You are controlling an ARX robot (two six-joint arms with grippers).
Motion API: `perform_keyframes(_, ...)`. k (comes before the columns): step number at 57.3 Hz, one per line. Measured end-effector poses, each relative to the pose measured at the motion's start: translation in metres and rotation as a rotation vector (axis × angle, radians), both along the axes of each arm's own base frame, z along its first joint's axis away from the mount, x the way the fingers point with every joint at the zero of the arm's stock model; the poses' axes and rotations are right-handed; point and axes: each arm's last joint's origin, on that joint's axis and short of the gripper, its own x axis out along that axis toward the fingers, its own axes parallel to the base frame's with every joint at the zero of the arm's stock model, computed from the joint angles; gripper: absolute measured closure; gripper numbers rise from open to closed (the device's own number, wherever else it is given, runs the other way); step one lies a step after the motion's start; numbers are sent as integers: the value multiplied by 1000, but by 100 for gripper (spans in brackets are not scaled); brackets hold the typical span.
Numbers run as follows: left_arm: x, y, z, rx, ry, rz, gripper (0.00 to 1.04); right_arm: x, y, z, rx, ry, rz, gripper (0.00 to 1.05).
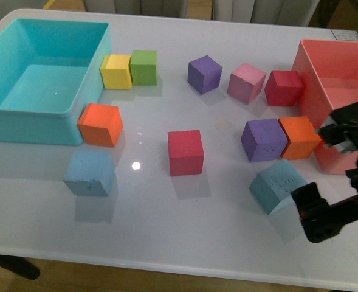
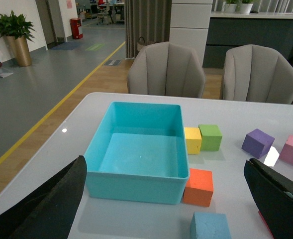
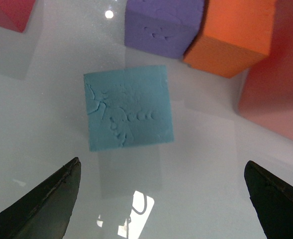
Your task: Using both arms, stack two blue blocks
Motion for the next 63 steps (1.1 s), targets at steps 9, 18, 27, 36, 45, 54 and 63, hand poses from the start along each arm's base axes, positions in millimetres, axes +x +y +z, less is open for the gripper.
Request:
perform_keyframes(9, 0, 0, 0, 0, 0, 0, 9, 27, 22, -23, -39, 47, 33, 9)
perform_keyframes(18, 0, 0, 0, 0, 0, 0, 9, 38, 31, -35, -64, 72, 39, 9)
perform_keyframes(27, 0, 0, 0, 0, 0, 0, 9, 41, 37, -52, -91, 113, 44, 9)
perform_keyframes(36, 0, 0, 0, 0, 0, 0, 9, 41, 40, -59, -97, 130, 36, 21)
perform_keyframes(45, 0, 0, 0, 0, 0, 0, 9, 40, 41, -58, -81, 120, 31, 43)
perform_keyframes(54, 0, 0, 0, 0, 0, 0, 9, 31, 37, -51, -43, 132, 58, 52)
perform_keyframes(63, 0, 0, 0, 0, 0, 0, 9, 25, 35, -27, 23, 100, 84, 55)
